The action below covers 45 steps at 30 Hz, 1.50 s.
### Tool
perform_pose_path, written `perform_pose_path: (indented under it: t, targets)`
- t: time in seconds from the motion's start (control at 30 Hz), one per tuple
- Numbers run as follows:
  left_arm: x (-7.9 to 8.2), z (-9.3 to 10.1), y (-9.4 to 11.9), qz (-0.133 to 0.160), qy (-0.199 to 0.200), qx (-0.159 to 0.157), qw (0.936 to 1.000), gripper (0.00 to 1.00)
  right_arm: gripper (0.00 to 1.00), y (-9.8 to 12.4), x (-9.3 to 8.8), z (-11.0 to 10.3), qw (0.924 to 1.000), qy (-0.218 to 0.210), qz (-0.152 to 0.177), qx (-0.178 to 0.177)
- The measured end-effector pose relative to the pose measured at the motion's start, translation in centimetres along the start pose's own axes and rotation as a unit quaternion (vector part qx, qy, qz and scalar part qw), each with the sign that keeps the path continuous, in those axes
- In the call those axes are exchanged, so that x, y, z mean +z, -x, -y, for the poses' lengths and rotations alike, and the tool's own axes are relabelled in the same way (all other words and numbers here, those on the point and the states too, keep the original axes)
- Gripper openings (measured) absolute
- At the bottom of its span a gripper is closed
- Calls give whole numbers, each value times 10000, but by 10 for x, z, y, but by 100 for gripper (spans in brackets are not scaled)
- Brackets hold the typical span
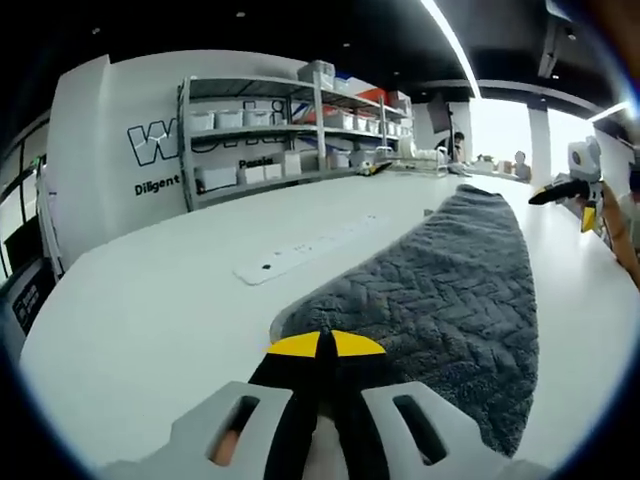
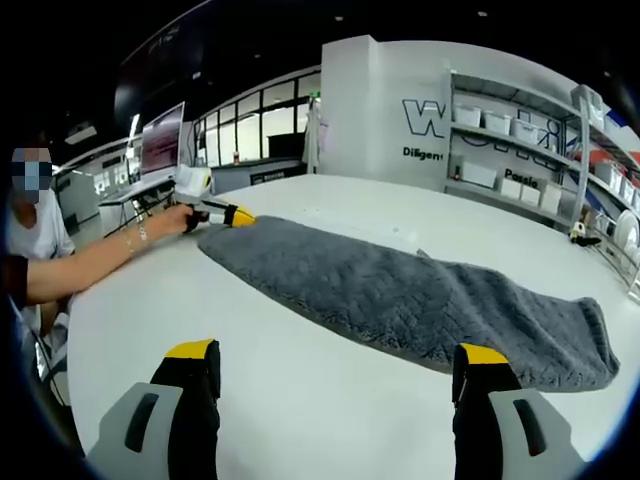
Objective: Open the folded towel by lifting each exposed corner and separating the folded layers until the towel lies flat within the target outline without major curled edges
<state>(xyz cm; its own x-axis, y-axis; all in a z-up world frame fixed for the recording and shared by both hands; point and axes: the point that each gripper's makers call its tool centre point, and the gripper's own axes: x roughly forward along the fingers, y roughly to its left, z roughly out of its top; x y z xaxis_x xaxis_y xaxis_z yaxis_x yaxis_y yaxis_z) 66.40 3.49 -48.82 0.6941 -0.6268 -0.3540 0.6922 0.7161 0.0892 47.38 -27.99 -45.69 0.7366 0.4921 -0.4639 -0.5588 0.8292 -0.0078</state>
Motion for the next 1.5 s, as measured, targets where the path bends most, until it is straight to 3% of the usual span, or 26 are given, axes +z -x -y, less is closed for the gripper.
perform_pose_path:
  t: [0.13, 0.27, 0.37, 0.47, 0.63, 0.8, 1.07, 1.17, 1.23, 1.5]
  targets:
    - [9, 6, 5, 105, -432, -25, 9990, 1, 99, 0, 0, -1, 10000, 13, 5, -7]
    - [27, 23, 13, 419, -817, -178, 9956, 1, 99, 1, 1, -1, 10000, 12, 8, 3]
    - [39, 43, 18, 571, -1185, -429, 9904, 1, 99, 1, 1, -2, 10000, 25, 5, 11]
    - [42, 66, 24, 509, -1680, -657, 9823, 1, 99, 1, 2, -2, 10000, 30, 25, 29]
    - [49, 93, 39, 581, -1859, -932, 9764, 1, 99, 2, 3, -4, 10000, 53, 37, 52]
    - [45, 114, 55, 499, -2103, -1196, 9690, 1, 99, 2, 3, -6, 9999, 61, 30, 78]
    - [45, 154, 87, 599, -2309, -1628, 9574, 1, 99, 4, 3, -8, 9999, 87, 46, 94]
    - [32, 167, 96, 417, -2369, -1928, 9513, 1, 99, 3, 3, -9, 9999, 85, 47, 108]
    - [25, 172, 97, 371, -2426, -1946, 9497, 1, 99, 3, 2, -9, 9999, 86, 29, 99]
    - [11, 176, 94, 352, -2143, -1915, 9572, 3, 99, 0, -2, -11, 9999, 73, -46, 124]
